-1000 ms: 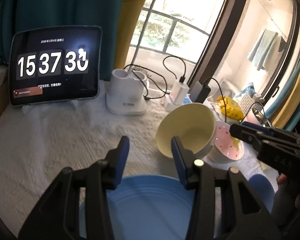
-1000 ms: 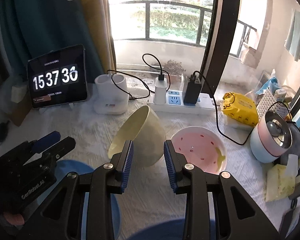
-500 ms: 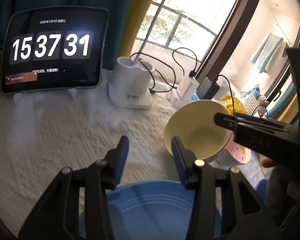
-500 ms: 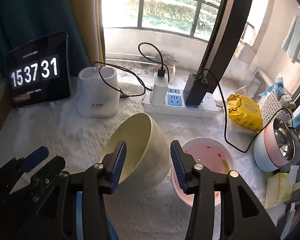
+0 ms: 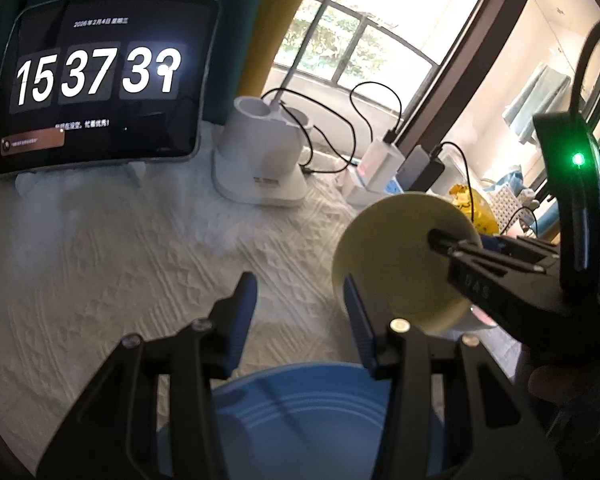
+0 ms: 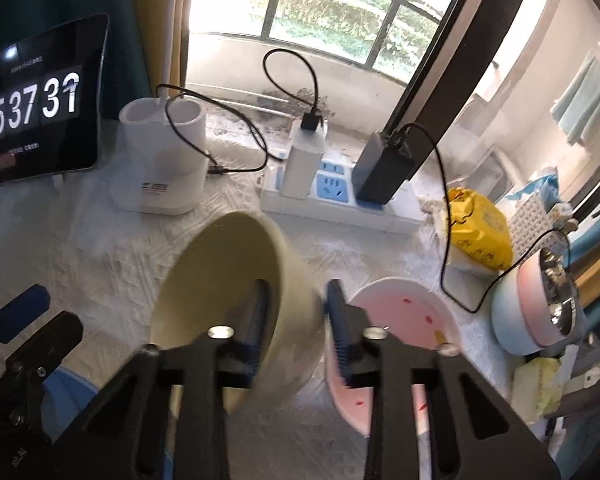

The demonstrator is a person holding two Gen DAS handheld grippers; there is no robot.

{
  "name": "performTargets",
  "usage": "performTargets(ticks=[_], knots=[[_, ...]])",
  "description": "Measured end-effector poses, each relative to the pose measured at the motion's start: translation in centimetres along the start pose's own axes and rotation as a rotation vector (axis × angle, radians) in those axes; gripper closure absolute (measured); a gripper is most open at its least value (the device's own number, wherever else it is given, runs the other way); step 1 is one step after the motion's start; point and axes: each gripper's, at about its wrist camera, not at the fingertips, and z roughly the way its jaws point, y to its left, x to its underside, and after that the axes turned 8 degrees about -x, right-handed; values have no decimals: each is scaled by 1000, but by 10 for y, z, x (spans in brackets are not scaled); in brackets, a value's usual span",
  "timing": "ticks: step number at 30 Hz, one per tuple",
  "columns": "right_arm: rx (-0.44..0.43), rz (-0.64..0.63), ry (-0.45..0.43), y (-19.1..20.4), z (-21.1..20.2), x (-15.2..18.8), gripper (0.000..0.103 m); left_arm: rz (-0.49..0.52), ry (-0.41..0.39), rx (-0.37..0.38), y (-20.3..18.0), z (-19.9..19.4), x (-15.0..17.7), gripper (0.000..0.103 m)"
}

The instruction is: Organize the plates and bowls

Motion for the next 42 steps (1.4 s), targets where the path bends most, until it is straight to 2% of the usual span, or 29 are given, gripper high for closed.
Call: performTargets(ticks=[1, 7, 11, 16, 18, 24, 33, 35, 37, 40, 42], knots=[[4, -5, -4, -1, 0, -1, 87, 0, 1, 0, 0, 0, 0, 56], [-37, 13, -9, -8, -1, 0, 87, 12, 5, 6, -4, -1, -3, 56], [-100, 74, -2, -18, 1, 1, 88, 20, 7, 4, -7, 0, -5, 56], [-219, 161, 27, -26, 4, 1, 88, 44, 33, 4, -16, 5, -4, 56], [-238, 180, 34, -26, 5, 2, 88, 50, 45, 0, -19, 10, -4, 56], [-260, 216, 51, -32, 9, 2, 88, 60, 135, -29, -28, 30, -3, 56], [-277, 276, 102, -46, 20, 7, 88, 54, 253, 15, -38, 59, 2, 57], [-286, 276, 96, -46, 18, 7, 88, 65, 241, 19, -41, 58, 2, 69], [-283, 263, 84, -44, 16, 6, 88, 91, 224, 3, -47, 55, 3, 71], [-273, 260, 81, -43, 14, 6, 88, 68, 218, 5, -43, 55, 2, 77], [-283, 270, 74, -43, 13, 6, 89, 63, 202, 9, -41, 53, 0, 77]])
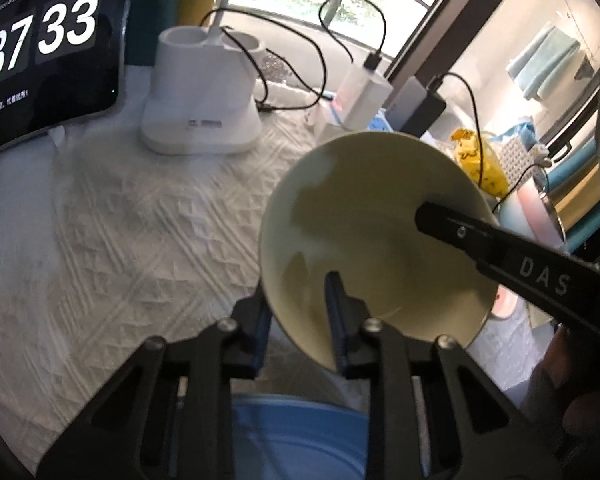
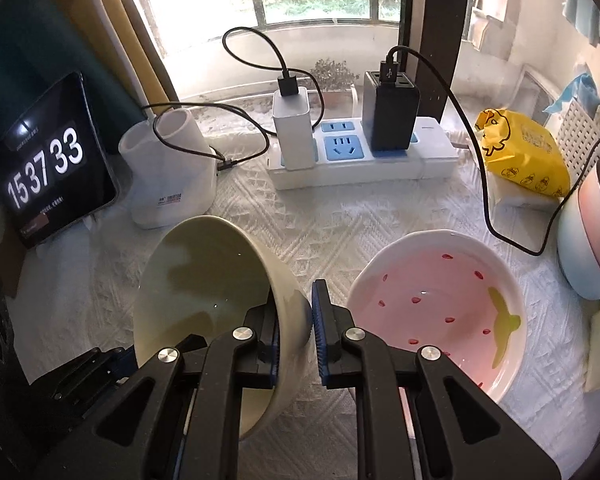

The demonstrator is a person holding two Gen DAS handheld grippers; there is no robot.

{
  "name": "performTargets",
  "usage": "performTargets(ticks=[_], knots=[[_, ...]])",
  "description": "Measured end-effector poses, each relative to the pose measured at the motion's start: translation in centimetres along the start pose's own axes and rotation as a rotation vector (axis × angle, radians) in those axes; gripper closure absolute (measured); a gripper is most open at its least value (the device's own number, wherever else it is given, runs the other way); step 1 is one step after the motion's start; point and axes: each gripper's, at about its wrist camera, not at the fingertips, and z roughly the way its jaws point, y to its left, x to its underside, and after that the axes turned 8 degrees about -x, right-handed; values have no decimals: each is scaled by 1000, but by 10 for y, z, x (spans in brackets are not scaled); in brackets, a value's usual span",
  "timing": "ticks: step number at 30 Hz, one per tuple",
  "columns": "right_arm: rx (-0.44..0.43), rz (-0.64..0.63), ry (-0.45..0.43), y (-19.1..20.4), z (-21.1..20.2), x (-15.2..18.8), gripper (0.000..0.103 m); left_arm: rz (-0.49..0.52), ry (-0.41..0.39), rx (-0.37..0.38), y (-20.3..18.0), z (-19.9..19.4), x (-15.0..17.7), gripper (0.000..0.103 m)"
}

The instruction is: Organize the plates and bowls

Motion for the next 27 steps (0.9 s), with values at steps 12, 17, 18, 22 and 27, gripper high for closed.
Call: performTargets(ticks=[12, 17, 18, 22, 27], knots=[[-40, -10, -62, 6, -27, 1, 90, 11, -97, -25, -5, -34, -5, 77], [-60, -11, -94, 11, -46, 1, 90, 25, -143, -26, -10, -56, -5, 77], [-63, -11, -100, 12, -50, 2, 90, 28, -154, -25, -11, -62, -4, 77], [-78, -5, -113, 12, -62, 5, 90, 35, -183, -28, -15, -78, -2, 77], [-95, -1, -124, 14, -73, 12, 91, 35, -205, -33, -18, -94, 3, 77]])
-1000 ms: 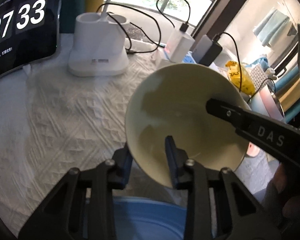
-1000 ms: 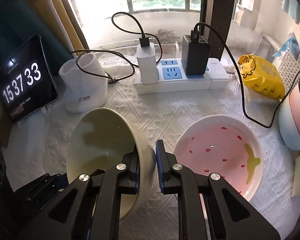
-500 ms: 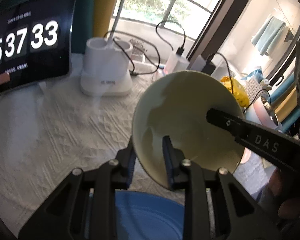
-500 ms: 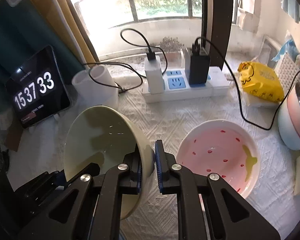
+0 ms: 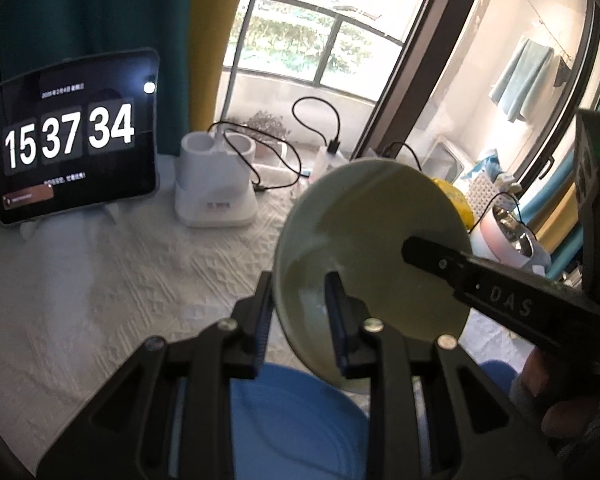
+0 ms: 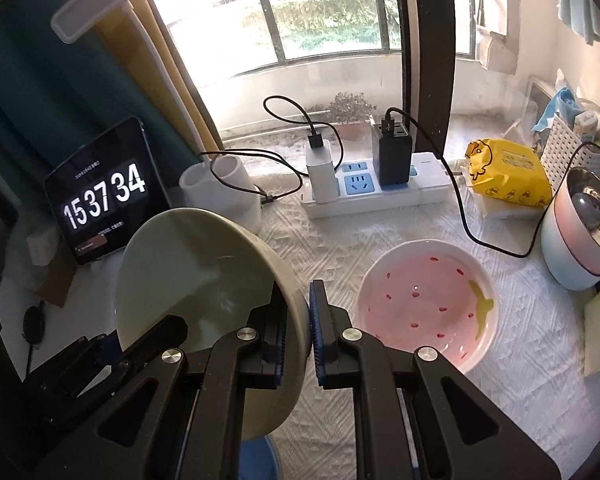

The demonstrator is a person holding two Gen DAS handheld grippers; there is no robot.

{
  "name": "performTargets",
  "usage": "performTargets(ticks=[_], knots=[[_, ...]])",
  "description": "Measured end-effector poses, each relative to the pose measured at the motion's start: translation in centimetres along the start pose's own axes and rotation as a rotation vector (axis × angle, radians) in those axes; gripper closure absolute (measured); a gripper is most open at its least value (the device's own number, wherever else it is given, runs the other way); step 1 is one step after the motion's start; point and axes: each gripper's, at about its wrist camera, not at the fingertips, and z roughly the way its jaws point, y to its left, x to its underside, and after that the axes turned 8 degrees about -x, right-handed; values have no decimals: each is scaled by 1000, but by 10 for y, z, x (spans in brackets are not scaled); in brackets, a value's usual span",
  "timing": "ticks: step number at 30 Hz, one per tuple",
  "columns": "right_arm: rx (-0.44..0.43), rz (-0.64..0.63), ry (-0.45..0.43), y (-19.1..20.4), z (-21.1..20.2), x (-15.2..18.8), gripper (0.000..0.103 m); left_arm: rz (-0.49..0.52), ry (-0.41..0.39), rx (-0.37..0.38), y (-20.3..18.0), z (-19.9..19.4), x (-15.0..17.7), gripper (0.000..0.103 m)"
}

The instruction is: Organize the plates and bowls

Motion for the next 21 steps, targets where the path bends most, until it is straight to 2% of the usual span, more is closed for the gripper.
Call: performTargets(ticks=[21], knots=[[-41, 41, -54, -13, -55, 25, 91, 40, -40, 33, -29, -45, 20, 77]])
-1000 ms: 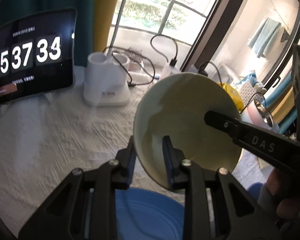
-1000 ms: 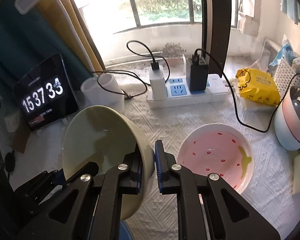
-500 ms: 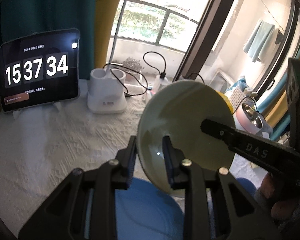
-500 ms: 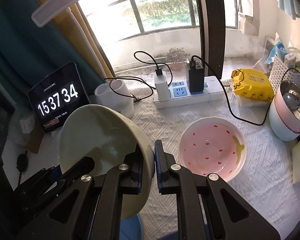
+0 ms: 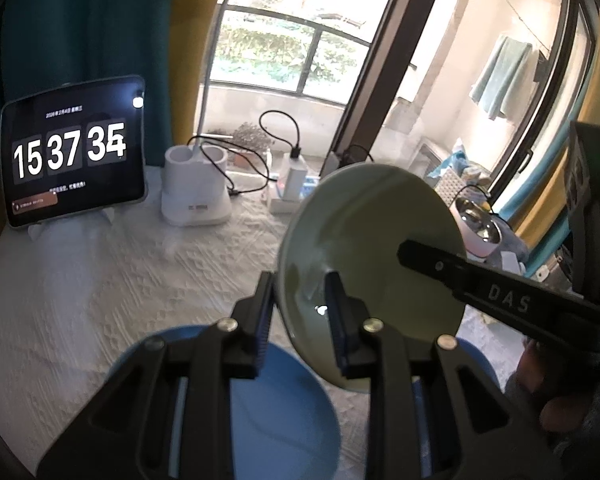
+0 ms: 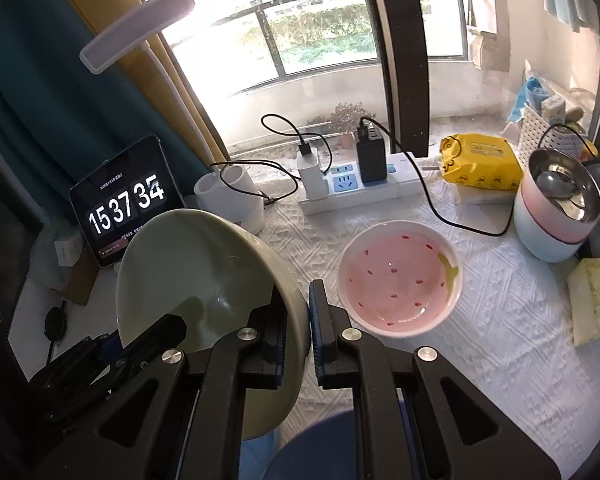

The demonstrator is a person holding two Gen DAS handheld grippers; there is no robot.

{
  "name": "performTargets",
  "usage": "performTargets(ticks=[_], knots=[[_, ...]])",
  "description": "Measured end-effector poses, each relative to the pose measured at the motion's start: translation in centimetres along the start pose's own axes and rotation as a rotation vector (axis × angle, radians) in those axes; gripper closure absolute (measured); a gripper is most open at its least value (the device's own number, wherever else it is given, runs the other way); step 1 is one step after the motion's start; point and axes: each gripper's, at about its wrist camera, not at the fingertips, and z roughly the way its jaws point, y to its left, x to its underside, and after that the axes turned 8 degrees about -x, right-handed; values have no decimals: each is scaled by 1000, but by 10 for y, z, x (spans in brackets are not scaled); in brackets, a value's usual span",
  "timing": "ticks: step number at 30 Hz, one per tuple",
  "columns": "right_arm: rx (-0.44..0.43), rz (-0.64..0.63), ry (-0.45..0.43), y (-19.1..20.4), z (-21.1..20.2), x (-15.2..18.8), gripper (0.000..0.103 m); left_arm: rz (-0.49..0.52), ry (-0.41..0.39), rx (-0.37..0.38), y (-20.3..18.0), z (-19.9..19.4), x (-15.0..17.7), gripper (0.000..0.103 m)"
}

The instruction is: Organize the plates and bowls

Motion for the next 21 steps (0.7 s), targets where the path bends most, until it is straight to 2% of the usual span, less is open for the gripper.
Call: performTargets(ticks=[21], knots=[[19, 82, -11, -35, -52, 35, 91, 91, 15, 43, -50, -19, 30, 77]])
